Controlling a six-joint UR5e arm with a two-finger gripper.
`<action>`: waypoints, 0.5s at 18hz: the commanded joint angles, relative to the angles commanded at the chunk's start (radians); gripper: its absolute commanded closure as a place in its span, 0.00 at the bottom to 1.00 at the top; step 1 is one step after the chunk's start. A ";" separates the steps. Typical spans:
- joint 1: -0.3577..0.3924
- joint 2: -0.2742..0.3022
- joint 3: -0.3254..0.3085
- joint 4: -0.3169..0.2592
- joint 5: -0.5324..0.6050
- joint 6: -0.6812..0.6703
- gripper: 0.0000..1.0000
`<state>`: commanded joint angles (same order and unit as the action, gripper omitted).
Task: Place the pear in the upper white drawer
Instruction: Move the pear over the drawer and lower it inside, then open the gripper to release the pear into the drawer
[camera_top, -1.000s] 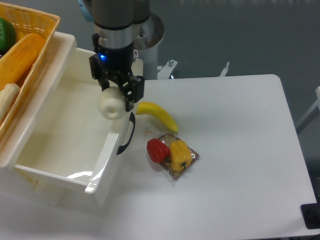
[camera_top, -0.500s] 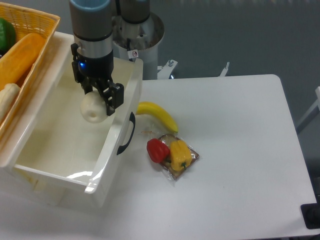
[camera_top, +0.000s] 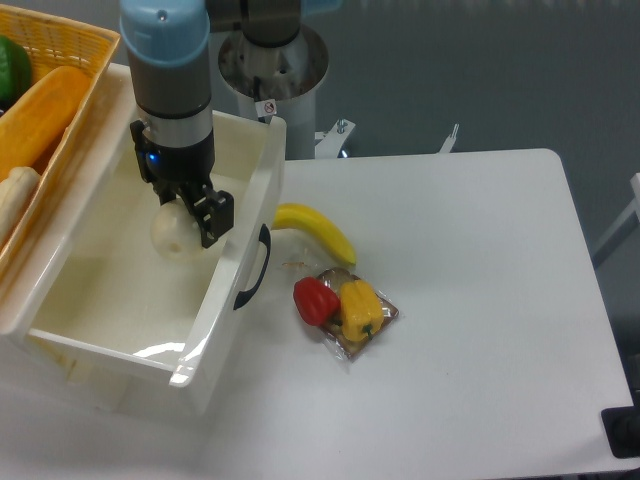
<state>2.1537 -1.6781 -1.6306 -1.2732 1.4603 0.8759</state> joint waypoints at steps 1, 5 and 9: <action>0.000 -0.008 0.000 0.000 0.003 0.000 0.54; -0.017 -0.028 0.002 0.002 0.024 0.000 0.35; -0.026 -0.040 0.011 0.012 0.057 0.028 0.06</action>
<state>2.1277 -1.7181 -1.6199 -1.2609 1.5171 0.9034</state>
